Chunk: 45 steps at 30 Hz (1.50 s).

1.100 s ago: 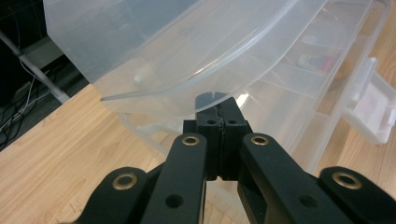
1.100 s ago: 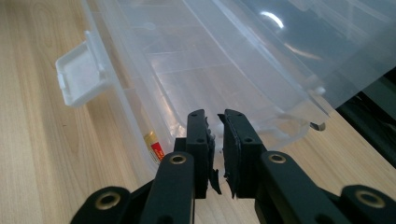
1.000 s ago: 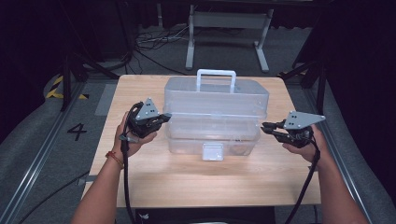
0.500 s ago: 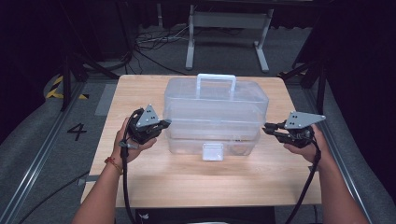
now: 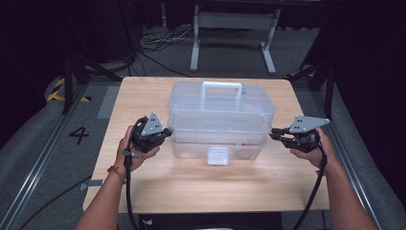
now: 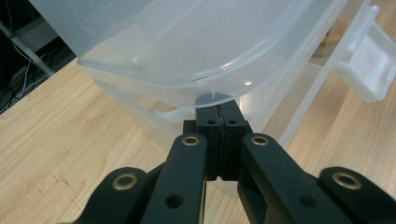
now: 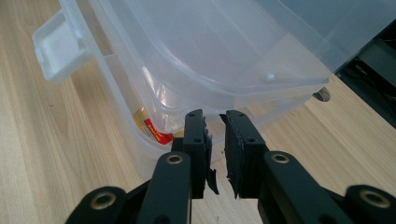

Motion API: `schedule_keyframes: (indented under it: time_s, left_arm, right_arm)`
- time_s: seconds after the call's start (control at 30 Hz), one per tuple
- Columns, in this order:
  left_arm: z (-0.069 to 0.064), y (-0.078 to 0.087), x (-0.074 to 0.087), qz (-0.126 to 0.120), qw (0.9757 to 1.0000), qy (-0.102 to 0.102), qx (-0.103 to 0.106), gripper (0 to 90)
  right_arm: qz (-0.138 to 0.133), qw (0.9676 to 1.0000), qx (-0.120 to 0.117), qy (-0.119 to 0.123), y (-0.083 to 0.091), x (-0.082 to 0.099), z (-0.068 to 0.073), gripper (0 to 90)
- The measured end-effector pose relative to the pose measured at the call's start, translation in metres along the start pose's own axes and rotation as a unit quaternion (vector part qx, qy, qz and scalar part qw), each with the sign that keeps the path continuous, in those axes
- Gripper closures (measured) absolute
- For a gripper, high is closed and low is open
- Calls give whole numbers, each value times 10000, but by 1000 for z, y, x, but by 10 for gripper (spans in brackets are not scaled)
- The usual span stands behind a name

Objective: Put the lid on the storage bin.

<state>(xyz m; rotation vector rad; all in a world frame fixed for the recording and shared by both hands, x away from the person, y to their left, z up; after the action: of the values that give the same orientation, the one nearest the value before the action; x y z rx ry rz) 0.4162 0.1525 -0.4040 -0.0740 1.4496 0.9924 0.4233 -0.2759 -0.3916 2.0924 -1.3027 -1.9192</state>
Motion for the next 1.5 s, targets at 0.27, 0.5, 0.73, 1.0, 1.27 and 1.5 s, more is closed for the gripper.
schedule_keyframes:
  time_s: [0.27,0.5,0.73,1.0,1.27,1.5]
  left_arm:
    - [-2,-2,4,45,10000,-19,-64,900]
    - [-2,-3,9,74,10000,12,-28,900]
    - [-1,-1,10,32,10000,33,-23,900]
    - [-1,0,18,266,9996,-45,-106,900]
    - [1,0,24,333,9994,4,-107,900]
    - [0,-1,28,394,9991,-41,-178,899]
  right_arm:
    - [92,10000,-35,0,-3,3,1,782]
    - [166,9998,-114,-25,-5,6,2,771]
    - [196,9997,-138,-22,-5,7,2,762]
    - [398,9990,-197,70,-6,10,5,737]
    - [556,9980,-291,59,-11,15,6,734]
    - [630,9973,-356,119,-12,18,7,720]
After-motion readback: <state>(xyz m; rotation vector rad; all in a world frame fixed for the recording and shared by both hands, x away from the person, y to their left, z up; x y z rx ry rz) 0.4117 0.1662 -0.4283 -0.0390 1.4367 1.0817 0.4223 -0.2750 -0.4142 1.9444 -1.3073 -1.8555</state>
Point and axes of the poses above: each handheld gripper's, and its own axes: y roughly backward along the jaws, x roughly out of its underside, z roughly to its left, the point moved 4 cm from there along -y, roughly forward along the jaws, and after that the axes turned 5 degrees about -z, right-handed, at the moved point
